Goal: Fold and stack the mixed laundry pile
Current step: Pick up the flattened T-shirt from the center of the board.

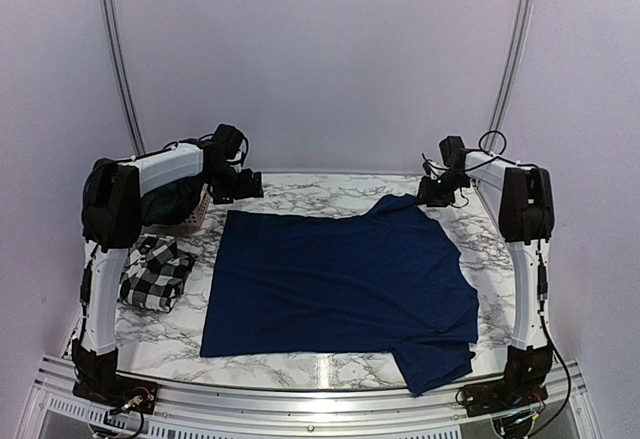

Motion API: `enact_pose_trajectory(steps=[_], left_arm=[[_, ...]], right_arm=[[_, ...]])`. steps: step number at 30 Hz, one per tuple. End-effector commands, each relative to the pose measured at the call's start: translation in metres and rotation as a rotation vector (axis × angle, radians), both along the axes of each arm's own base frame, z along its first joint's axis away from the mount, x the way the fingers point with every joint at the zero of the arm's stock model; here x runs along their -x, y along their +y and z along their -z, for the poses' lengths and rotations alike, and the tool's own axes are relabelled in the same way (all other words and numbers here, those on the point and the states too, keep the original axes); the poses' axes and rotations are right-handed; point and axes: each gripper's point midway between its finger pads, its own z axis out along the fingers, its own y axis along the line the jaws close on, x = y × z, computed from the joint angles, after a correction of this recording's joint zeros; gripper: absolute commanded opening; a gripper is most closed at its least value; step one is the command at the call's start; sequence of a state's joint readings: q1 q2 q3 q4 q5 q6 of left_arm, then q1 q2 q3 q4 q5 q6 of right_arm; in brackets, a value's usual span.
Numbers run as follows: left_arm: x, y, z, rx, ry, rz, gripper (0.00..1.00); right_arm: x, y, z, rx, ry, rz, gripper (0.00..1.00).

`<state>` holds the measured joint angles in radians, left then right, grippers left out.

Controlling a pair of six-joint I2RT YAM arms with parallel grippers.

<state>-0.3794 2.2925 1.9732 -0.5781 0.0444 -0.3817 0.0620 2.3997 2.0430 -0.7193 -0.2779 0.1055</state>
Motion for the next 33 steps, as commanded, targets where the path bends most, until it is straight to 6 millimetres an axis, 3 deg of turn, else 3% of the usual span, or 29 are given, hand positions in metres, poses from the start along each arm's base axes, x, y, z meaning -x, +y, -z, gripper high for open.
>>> enact_pose_trajectory(steps=[1, 6, 9, 13, 17, 24, 28, 33], left_arm=[[-0.004, 0.0, 0.003, -0.01, 0.002, 0.023, 0.94], [-0.007, 0.0, 0.007, -0.026, 0.0, 0.038, 0.94], [-0.01, 0.002, 0.008, -0.05, -0.005, 0.039, 0.93], [-0.015, 0.01, 0.012, -0.114, -0.001, 0.037, 0.93], [-0.02, 0.016, 0.017, -0.145, 0.004, 0.036, 0.9], [-0.018, 0.028, 0.038, -0.203, 0.044, 0.047, 0.75], [-0.015, 0.036, 0.043, -0.241, 0.061, 0.032, 0.72], [-0.019, 0.037, 0.052, -0.246, 0.066, 0.019, 0.76]], right_arm=[[0.0, 0.007, 0.017, 0.126, 0.021, -0.039, 0.39], [0.009, 0.023, 0.04, 0.175, 0.062, -0.081, 0.37], [0.017, 0.034, 0.051, 0.204, 0.083, -0.113, 0.24], [0.021, 0.032, 0.053, 0.215, 0.103, -0.113, 0.0], [0.012, 0.019, 0.031, 0.207, 0.068, -0.066, 0.0], [-0.005, -0.004, -0.006, 0.125, 0.008, 0.003, 0.0], [-0.003, -0.007, -0.002, 0.088, 0.024, 0.013, 0.0], [0.002, 0.001, 0.012, 0.044, 0.057, -0.006, 0.0]])
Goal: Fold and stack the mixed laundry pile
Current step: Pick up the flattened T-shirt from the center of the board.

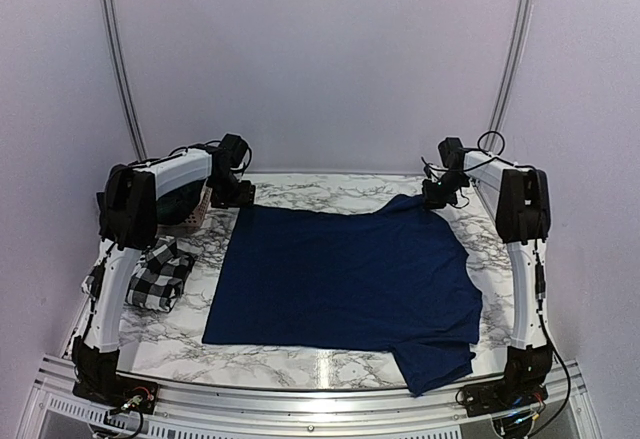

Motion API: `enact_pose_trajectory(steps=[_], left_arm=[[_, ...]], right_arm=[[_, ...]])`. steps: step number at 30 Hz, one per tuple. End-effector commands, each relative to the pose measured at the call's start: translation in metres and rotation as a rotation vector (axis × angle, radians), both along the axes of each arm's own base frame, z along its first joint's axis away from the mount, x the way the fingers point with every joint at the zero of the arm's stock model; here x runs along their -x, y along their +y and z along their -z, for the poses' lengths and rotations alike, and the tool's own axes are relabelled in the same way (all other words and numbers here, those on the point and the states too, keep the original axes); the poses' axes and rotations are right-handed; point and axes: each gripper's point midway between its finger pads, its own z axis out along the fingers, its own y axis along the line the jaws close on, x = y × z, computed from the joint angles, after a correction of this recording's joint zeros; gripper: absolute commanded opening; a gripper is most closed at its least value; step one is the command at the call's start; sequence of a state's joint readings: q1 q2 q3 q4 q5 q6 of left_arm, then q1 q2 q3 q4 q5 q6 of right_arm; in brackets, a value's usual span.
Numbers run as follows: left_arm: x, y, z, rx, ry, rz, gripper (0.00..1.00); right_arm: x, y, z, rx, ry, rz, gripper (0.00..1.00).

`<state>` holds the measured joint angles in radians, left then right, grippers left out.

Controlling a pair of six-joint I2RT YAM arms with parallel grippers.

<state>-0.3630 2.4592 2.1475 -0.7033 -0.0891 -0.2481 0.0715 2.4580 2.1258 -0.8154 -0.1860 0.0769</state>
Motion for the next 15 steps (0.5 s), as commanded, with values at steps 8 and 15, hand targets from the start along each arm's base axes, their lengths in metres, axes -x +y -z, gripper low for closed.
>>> enact_pose_trajectory(steps=[8, 15], left_arm=[[-0.025, 0.003, 0.019, 0.047, 0.006, -0.055, 0.74], [-0.03, -0.006, 0.027, 0.097, 0.012, -0.035, 0.55]], right_arm=[[0.005, 0.014, 0.011, -0.068, 0.038, -0.017, 0.0], [0.004, 0.011, 0.014, -0.068, 0.043, -0.009, 0.0]])
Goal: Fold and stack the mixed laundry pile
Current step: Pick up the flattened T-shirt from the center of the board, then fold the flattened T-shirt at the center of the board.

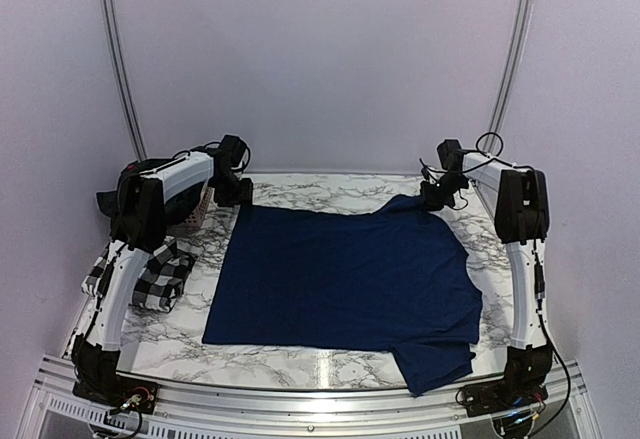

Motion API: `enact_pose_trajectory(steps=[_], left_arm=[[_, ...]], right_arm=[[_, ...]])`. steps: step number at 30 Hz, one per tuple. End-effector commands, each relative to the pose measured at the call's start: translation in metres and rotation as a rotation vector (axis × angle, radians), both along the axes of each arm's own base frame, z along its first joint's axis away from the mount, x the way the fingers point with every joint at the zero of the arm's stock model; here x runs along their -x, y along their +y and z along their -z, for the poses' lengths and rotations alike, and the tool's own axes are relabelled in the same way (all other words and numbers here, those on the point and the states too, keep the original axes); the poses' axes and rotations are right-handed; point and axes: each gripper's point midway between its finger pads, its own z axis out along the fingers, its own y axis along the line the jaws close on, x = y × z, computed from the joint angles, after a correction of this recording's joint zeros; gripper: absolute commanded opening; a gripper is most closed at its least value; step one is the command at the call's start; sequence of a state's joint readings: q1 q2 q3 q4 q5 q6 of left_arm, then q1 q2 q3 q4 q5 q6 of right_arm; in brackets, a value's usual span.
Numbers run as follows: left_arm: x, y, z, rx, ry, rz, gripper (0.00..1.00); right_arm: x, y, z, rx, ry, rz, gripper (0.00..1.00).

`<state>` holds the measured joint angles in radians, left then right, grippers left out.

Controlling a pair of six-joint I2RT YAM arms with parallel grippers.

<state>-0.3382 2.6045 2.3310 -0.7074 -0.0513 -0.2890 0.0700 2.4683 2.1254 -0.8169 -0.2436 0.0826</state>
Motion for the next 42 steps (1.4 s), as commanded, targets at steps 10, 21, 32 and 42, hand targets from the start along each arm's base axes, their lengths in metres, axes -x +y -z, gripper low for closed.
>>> enact_pose_trajectory(steps=[10, 21, 32, 42], left_arm=[[0.004, -0.015, 0.011, 0.085, 0.042, 0.041, 0.16], [-0.026, -0.016, -0.08, 0.147, -0.169, 0.019, 0.0], [0.008, -0.012, -0.091, 0.184, -0.141, 0.093, 0.0], [0.053, -0.004, -0.098, 0.182, -0.129, 0.142, 0.0]], right_arm=[[-0.002, -0.004, 0.01, -0.024, 0.025, 0.026, 0.0], [-0.033, -0.011, -0.074, -0.142, -0.128, 0.055, 0.0], [0.014, -0.005, -0.077, -0.169, -0.065, 0.003, 0.0], [0.073, -0.004, -0.088, -0.158, -0.06, -0.032, 0.0]])
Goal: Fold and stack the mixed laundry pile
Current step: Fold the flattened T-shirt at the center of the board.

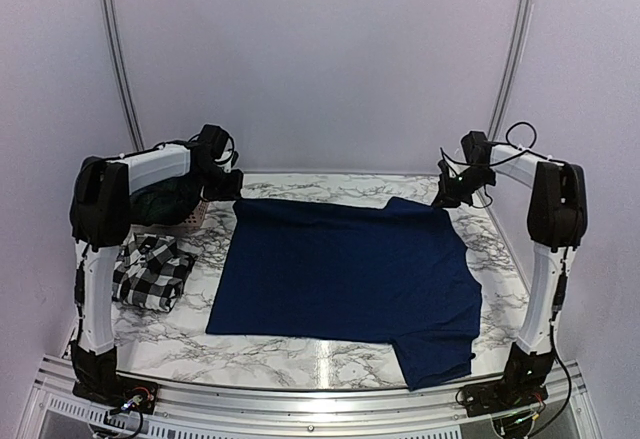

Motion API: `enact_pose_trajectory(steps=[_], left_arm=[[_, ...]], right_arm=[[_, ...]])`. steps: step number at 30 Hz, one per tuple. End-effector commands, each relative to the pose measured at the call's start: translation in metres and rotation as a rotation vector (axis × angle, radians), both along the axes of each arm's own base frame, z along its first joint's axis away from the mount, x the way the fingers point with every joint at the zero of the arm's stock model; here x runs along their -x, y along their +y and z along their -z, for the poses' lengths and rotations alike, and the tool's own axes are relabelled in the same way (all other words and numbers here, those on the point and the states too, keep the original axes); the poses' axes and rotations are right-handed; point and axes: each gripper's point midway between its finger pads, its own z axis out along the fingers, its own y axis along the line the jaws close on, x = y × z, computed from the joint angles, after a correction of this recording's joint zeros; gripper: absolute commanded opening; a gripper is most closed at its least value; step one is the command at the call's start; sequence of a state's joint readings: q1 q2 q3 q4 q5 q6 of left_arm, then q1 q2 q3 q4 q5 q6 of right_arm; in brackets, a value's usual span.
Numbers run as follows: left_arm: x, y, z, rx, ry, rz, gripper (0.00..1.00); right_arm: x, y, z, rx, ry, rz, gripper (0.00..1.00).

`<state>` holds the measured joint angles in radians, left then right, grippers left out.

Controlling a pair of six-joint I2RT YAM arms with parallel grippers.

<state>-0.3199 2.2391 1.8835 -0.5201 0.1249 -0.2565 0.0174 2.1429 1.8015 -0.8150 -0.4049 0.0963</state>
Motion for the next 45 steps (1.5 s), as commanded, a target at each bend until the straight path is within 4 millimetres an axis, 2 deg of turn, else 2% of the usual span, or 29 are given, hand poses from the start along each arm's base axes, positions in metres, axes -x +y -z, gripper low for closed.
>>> enact_pose_trajectory(steps=[1, 4, 9, 12, 15, 19, 23, 25, 26, 27, 30, 32, 34, 37, 41, 43, 45], left_arm=[[0.011, 0.001, -0.033, 0.019, -0.075, 0.041, 0.0], [0.028, 0.006, -0.036, 0.017, -0.082, 0.049, 0.0], [0.064, 0.014, -0.023, 0.01, -0.046, 0.055, 0.0], [0.086, 0.014, -0.009, 0.003, -0.015, 0.068, 0.0], [0.102, 0.018, 0.014, -0.025, 0.028, 0.056, 0.0], [0.113, 0.025, 0.047, -0.065, 0.087, 0.019, 0.0], [0.114, 0.026, 0.064, -0.085, 0.119, 0.011, 0.0], [0.111, 0.025, 0.064, -0.084, 0.118, 0.011, 0.0], [0.11, 0.025, 0.063, -0.083, 0.115, 0.011, 0.0], [0.109, 0.024, 0.059, -0.082, 0.107, 0.013, 0.04], [0.106, 0.021, 0.045, -0.07, 0.083, 0.035, 0.19], [0.105, 0.018, 0.029, -0.054, 0.052, 0.058, 0.32], [0.104, 0.017, 0.012, -0.041, 0.015, 0.071, 0.38], [0.098, 0.012, -0.01, -0.017, -0.033, 0.095, 0.47], [0.085, -0.007, -0.032, 0.052, -0.072, 0.133, 0.56], [0.079, -0.025, -0.04, 0.09, -0.085, 0.164, 0.61], [0.073, -0.052, -0.045, 0.112, -0.107, 0.208, 0.66]], right_arm=[[0.016, 0.0, -0.019, -0.004, -0.062, -0.027, 0.0], [0.032, 0.001, -0.017, -0.009, -0.052, -0.029, 0.0], [0.059, -0.007, -0.015, 0.031, -0.035, -0.008, 0.0], [0.075, -0.007, -0.007, 0.029, -0.015, 0.003, 0.0], [0.094, -0.007, 0.016, 0.021, 0.038, 0.016, 0.0], [0.108, -0.005, 0.042, 0.0, 0.094, 0.035, 0.0], [0.12, -0.006, 0.058, 0.007, 0.145, 0.045, 0.0], [0.124, -0.007, 0.061, 0.01, 0.16, 0.045, 0.0], [0.125, -0.007, 0.061, 0.012, 0.164, 0.042, 0.0], [0.125, -0.007, 0.06, 0.011, 0.166, 0.038, 0.04], [0.119, -0.01, 0.047, 0.03, 0.145, 0.036, 0.19], [0.113, -0.013, 0.034, 0.046, 0.124, 0.037, 0.28], [0.102, -0.031, 0.019, 0.046, 0.091, 0.083, 0.32], [0.085, -0.041, -0.006, 0.028, 0.024, 0.102, 0.39], [0.059, -0.04, -0.018, 0.009, -0.037, 0.085, 0.41], [0.049, -0.037, -0.015, -0.01, -0.033, 0.071, 0.41], [0.041, -0.033, -0.01, -0.037, -0.03, 0.064, 0.41]])
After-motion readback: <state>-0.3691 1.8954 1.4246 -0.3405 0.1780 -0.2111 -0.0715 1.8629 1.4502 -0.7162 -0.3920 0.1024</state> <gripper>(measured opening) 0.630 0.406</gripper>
